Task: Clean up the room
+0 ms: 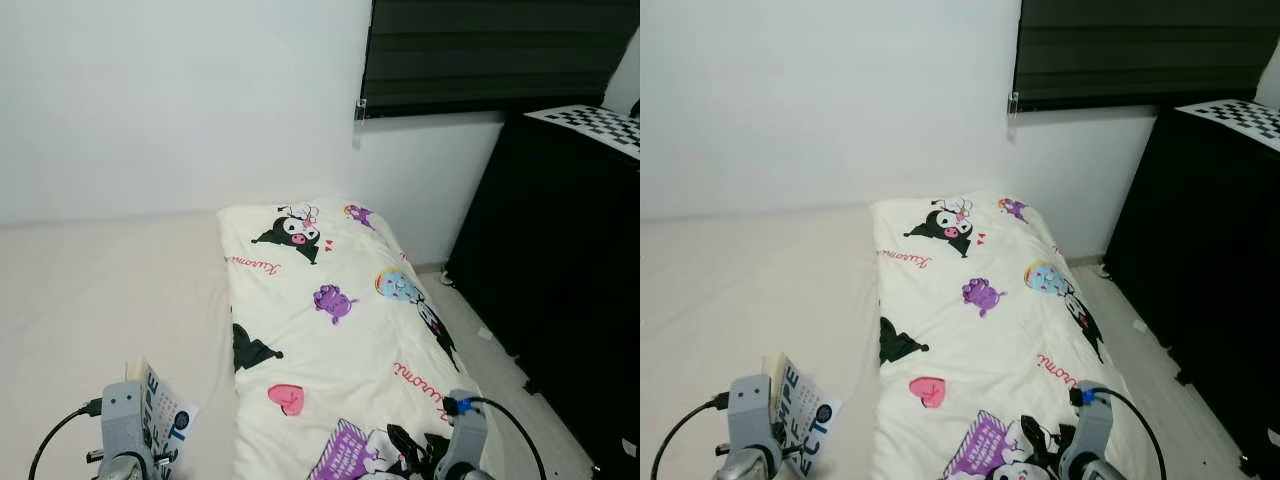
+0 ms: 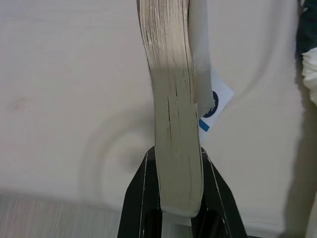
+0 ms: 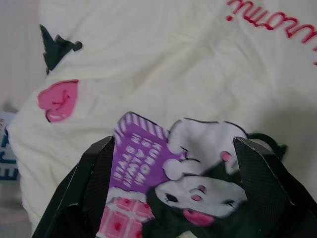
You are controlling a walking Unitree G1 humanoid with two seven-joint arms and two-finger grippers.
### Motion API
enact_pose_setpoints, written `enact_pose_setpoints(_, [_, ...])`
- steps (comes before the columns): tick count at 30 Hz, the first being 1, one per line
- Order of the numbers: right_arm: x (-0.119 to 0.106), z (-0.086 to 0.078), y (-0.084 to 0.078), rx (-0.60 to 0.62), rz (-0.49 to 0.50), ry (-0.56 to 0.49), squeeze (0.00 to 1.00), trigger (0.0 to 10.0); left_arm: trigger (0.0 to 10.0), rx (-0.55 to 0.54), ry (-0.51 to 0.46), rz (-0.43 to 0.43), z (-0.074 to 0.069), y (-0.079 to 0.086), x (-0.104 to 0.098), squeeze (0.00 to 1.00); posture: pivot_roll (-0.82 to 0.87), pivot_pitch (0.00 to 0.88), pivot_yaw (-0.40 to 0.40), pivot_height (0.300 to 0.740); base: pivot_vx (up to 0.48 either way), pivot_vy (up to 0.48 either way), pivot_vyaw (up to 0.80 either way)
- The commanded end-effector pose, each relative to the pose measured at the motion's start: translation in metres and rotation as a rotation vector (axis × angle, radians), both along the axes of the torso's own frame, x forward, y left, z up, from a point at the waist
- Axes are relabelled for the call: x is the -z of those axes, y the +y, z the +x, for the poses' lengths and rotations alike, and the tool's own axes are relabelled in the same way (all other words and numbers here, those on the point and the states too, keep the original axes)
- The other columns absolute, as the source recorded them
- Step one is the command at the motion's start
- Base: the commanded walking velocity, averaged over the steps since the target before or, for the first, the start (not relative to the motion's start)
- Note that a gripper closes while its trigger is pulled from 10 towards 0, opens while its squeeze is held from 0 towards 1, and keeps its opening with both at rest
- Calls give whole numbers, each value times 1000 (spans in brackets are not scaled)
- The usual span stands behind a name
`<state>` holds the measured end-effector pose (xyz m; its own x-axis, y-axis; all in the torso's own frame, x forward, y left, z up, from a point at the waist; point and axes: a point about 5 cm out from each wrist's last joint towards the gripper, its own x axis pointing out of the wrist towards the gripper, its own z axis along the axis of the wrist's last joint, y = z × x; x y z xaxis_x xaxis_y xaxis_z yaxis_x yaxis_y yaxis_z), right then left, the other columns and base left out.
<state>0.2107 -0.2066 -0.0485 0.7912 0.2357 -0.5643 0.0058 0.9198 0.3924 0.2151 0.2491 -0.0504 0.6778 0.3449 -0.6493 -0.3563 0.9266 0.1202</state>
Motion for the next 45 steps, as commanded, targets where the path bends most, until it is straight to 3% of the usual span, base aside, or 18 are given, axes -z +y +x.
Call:
enact_pose_setpoints(1, [0,0,1,-5,-1,-18,0,10000,10000,-15,128,8,-26,2,16,0,18,0,-51,733,0,0,725])
enact_pose_setpoints(9, [-5,7,-1,-20,1,-54,0,10000,10000,24,171,-3,-33,-1,21,0,18,0,-50,733,0,0,725])
enact_pose_setpoints(15, [4,1,4,-40,-11,-13,0,10000,10000,42,208,-21,-39,-7,26,0,26,0,-55,733,0,0,726])
enact_pose_setpoints(28, [1,7,11,-84,-3,-34,0,10000,10000,81,242,-29,-36,-18,28,0,32,0,-55,733,0,0,725])
enact_pose_setpoints(33, [7,1,13,-78,15,1,0,10000,10000,87,260,-29,-37,-18,29,0,32,0,-55,733,-55,0,725])
enact_pose_setpoints(45, [13,-7,10,-13,19,52,0,10000,10000,87,271,-26,-39,-16,29,0,30,0,-46,733,-400,0,0])
